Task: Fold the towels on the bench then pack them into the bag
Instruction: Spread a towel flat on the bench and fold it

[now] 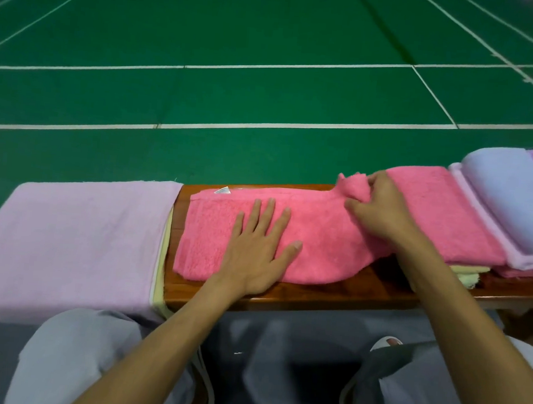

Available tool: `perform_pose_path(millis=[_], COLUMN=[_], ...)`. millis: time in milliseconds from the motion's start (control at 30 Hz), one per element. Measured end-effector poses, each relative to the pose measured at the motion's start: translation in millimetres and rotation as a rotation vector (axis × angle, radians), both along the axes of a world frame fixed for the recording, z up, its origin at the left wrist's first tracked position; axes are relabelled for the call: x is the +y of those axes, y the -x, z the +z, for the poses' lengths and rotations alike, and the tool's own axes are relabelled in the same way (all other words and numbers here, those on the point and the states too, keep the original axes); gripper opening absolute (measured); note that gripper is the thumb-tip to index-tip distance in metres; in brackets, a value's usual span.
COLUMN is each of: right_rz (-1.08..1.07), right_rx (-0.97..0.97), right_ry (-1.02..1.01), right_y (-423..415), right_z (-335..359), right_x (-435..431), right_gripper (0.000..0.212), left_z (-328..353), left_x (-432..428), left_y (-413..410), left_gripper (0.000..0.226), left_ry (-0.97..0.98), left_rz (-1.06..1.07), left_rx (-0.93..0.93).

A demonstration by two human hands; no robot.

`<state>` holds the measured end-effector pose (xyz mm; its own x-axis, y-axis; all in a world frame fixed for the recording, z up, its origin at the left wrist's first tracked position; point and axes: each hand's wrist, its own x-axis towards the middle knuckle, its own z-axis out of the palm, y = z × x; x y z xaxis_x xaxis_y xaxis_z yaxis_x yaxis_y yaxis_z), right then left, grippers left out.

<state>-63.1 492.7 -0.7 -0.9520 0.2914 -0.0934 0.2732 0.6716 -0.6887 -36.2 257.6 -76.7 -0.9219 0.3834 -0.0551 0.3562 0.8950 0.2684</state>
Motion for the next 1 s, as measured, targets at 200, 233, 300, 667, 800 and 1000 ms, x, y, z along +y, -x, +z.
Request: perform_pose_path(millis=[200, 233, 300, 667, 800, 1000], right_rz=[-0.003, 0.048, 0.245, 0.208, 0.332, 0.587], right_rx=[0.127, 0.136, 0.081, 0.150, 0.208, 0.203], right_ry=[0.104, 0.131, 0.336, 0.761, 0.120, -0.546], right_y=[-12.6, -14.0, -18.5, -10.4, -18.2, -29.5], right_z=[44.3, 48.8, 50.7, 10.9, -23.6, -48.1], right_x=[-16.6, -29.8, -61.8, -99.2, -99.9, -115.0], right_gripper=[0.070, 0.074, 0.079, 0.044, 0.050, 0.078], left_z=[37.3, 48.7, 68.9, 61.5, 57.5, 58.9], left_x=[31.4, 33.3, 26.4, -71.0, -81.6, -79.0], left_y=[-5.6, -5.2, -1.3, 14.1, 10.4, 2.3], left_gripper=[0.076, 0.071, 0.070, 0.070, 0.074, 0.055], left_ry=[-1.023, -1.256, -1.626, -1.510, -1.421, -0.867], left_rz=[0.170, 0.255, 0.350, 0.591, 0.572, 0.627], left_rx=[-0.489, -0.607, -0.868, -1.033, -0.998, -0.151])
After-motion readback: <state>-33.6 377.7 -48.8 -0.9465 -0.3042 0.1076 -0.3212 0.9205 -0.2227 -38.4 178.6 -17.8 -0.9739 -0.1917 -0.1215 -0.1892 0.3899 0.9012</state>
